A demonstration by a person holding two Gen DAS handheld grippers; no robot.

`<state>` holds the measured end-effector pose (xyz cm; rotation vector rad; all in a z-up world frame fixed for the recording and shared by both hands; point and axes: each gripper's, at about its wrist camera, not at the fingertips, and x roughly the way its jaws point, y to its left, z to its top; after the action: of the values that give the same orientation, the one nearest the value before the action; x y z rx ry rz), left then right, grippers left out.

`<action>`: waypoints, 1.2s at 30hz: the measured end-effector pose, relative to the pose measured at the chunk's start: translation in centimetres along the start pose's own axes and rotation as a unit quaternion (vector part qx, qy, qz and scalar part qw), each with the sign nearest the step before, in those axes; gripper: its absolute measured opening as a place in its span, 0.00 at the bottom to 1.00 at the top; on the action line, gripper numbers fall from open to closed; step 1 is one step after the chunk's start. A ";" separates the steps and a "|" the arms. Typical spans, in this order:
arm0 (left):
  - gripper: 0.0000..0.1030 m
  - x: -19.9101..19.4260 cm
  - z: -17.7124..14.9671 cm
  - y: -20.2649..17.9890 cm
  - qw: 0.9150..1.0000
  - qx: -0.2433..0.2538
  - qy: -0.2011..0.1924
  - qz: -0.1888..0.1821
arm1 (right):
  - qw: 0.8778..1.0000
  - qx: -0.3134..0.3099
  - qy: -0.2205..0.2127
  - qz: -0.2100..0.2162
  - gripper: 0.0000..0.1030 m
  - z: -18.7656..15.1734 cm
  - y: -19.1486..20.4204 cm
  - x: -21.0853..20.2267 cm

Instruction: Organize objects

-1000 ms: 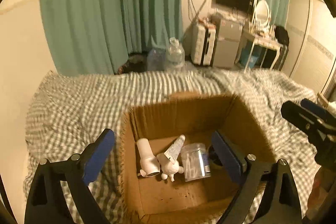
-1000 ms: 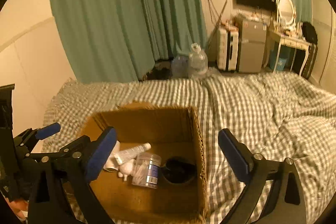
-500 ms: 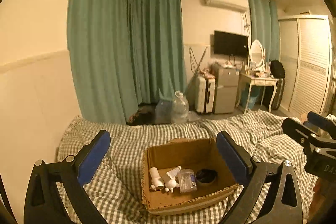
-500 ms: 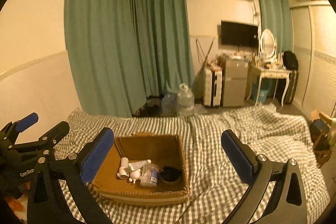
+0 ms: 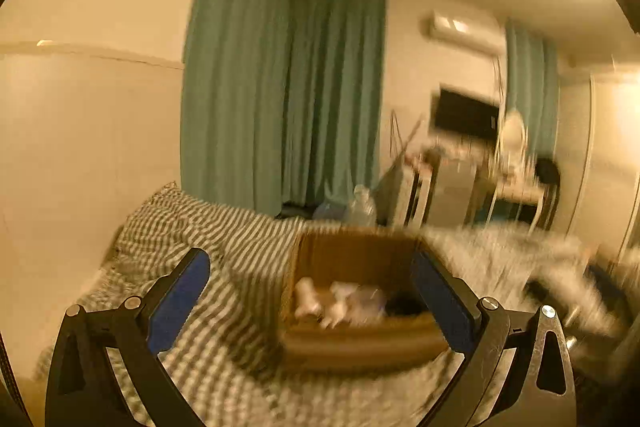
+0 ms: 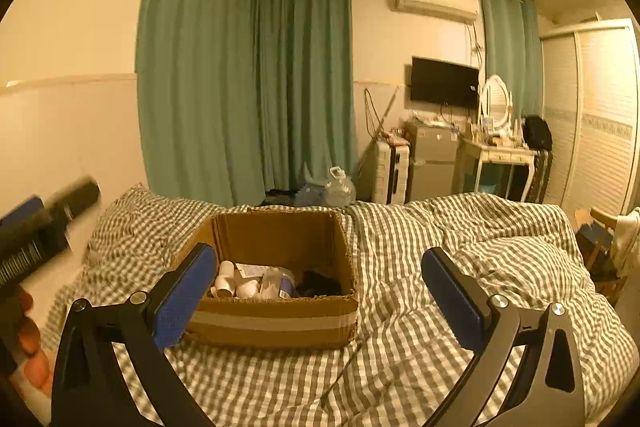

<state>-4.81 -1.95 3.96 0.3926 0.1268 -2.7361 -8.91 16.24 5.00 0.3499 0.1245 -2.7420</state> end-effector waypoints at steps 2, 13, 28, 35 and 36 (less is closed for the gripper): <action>1.00 0.4 -1.7 -0.1 0.999 0.024 -0.006 0.032 | 1.000 -0.008 -0.010 -0.007 1.00 -0.7 0.2 0.1; 1.00 0.3 -3.5 0.3 1.000 0.013 0.002 0.015 | 1.000 0.024 0.013 -0.010 1.00 -3.7 -2.5 1.8; 1.00 -0.3 -3.7 -0.7 0.999 0.036 0.006 -0.021 | 1.000 0.003 0.021 -0.012 1.00 -4.5 -1.7 1.8; 1.00 -0.2 -3.8 -0.7 0.999 0.037 0.015 -0.015 | 1.000 0.002 0.025 -0.010 1.00 -4.8 -1.6 1.9; 1.00 -0.2 -4.0 -0.6 0.999 0.038 0.015 -0.016 | 1.000 0.003 0.024 -0.009 1.00 -4.8 -1.5 1.8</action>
<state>-3.86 -0.74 0.20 0.4575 0.0369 -2.7726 -10.06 17.64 -0.05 0.4194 0.1343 -2.7532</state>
